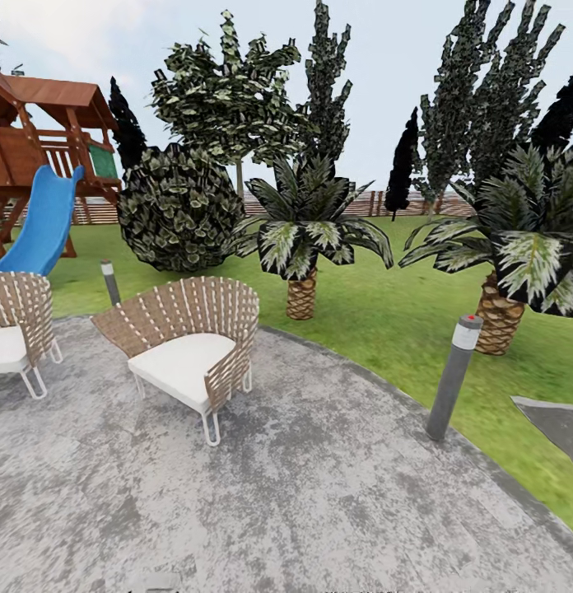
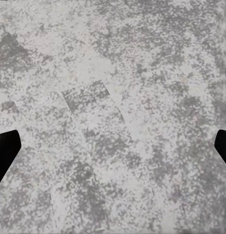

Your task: Pick up the pesticide atomizer in the garden and spray insectifuge to fully cover both potted plants in the garden.

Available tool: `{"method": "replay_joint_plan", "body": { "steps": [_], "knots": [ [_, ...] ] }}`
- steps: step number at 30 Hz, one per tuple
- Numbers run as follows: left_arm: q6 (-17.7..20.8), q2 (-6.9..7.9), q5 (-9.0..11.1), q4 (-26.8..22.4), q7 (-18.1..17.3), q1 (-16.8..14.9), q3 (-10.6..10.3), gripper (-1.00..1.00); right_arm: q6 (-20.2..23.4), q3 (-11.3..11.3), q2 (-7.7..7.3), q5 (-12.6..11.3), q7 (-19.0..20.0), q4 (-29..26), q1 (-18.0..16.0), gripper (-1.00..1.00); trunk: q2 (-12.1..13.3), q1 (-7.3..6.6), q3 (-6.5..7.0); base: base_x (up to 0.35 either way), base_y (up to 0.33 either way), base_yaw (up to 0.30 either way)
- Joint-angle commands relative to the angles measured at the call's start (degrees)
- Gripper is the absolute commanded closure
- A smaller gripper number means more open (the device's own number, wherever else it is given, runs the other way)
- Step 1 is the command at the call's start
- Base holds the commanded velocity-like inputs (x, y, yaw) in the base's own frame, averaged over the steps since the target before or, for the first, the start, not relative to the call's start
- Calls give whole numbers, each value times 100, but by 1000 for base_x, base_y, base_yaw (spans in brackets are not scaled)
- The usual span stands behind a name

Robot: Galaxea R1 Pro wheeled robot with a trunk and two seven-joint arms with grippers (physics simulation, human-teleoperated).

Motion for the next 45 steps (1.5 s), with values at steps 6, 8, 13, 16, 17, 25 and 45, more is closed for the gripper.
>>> {"method": "replay_joint_plan", "body": {
  "steps": [6, 8, 13, 16, 17, 25, 45],
  "knots": [
    [-229, 23, 18, 23, -10, -2, 13, -100, -18, 15, 28, -1, 3, 24, -5, -100, -3, 0, -6, -16, -49, -274],
    [-328, 19, 17, 41, -14, -1, 0, -100, -18, 16, 30, 4, 3, 26, -5, -100, -3, 0, -6, -102, -197, -276],
    [-408, 5, 2, 57, -13, -1, -9, -100, -18, 17, 39, 2, -5, 105, -5, -100, -3, 0, -6, -130, -241, -220],
    [-409, 2, -8, 64, -13, -1, -10, -100, -26, 23, 40, 6, 1, 126, -5, -100, -3, 0, -6, -106, -253, -21],
    [-409, 2, -9, 65, -12, -1, -10, -100, -26, 21, 40, 9, 2, 129, -5, -100, -3, 0, -6, -103, -254, -8],
    [-409, -2, -9, 66, -8, -1, -10, -100, -26, 17, 40, 31, 3, 140, -5, -100, -3, 0, -6, -102, -255, -2],
    [-409, -4, -9, 66, -8, -1, -13, -100, -26, 17, 49, -2, 2, 116, -5, -100, -3, 0, -6, -33, -265, -107]
  ]
}}
